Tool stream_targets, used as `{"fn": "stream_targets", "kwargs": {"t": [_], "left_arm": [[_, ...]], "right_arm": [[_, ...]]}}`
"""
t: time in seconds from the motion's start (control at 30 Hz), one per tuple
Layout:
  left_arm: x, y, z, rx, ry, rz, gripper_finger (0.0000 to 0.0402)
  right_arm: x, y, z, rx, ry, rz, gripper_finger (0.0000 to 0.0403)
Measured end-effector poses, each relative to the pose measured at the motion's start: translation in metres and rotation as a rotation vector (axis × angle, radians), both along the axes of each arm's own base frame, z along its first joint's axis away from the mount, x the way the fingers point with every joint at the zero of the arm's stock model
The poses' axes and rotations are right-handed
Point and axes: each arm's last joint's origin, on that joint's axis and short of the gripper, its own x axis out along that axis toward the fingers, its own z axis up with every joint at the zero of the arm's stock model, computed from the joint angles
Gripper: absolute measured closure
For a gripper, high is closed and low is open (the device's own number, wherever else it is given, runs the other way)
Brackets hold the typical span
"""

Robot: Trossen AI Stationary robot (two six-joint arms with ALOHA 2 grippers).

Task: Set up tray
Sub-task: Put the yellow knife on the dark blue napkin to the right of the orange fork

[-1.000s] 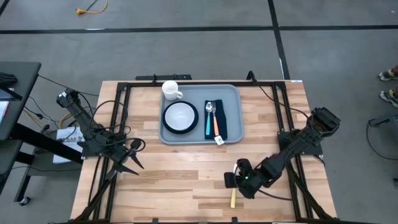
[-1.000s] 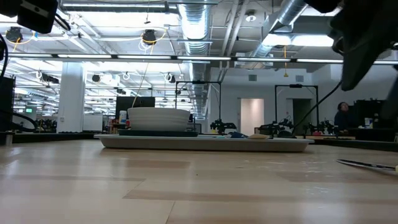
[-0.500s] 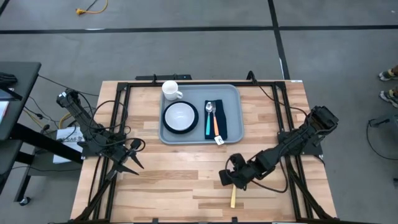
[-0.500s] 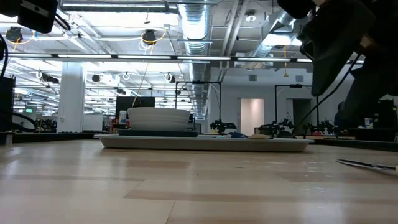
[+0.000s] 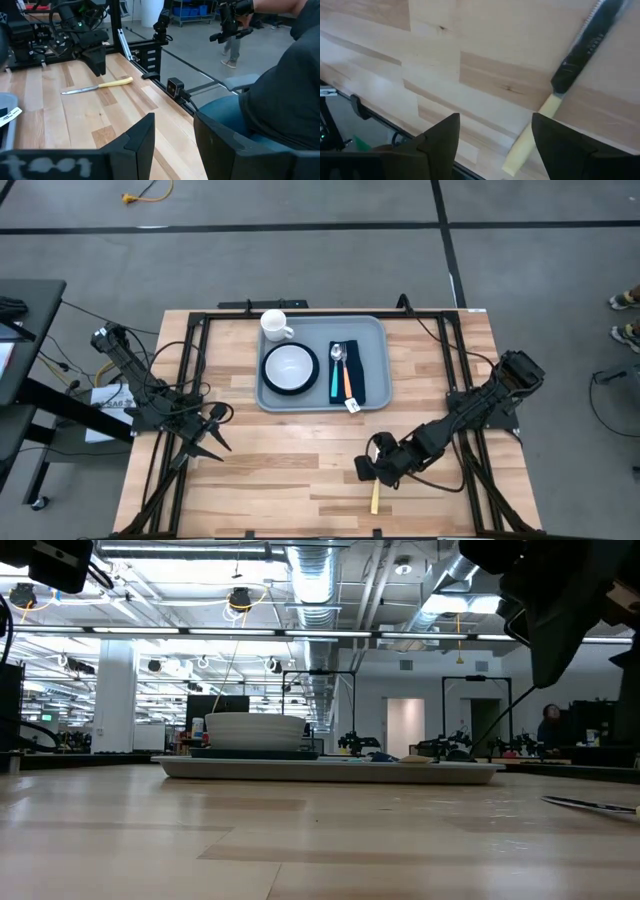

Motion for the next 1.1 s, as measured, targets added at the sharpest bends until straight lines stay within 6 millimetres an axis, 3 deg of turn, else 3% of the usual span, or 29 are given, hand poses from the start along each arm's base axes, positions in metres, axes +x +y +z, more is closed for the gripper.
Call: {"fn": "stream_targets", "kwargs": {"t": [0.27,0.6,1.1], "left_arm": [[0.000,0.000,0.000,0.000,0.000,-0.001,0.0276],[0.000,0.000,-0.001,0.006,0.006,0.012,0.0276],[0.000,0.000,-0.001,0.005,0.005,0.019,0.0276]], "right_arm": [[-0.005,0.008,-0.011,-0.004,0.057,-0.031,0.0167],[0.010,0.017,-0.050,0.054,0.139,-0.014,0.0168],[0.020,0.003,-0.052,0.091,0.157,-0.107,0.0168]]}}
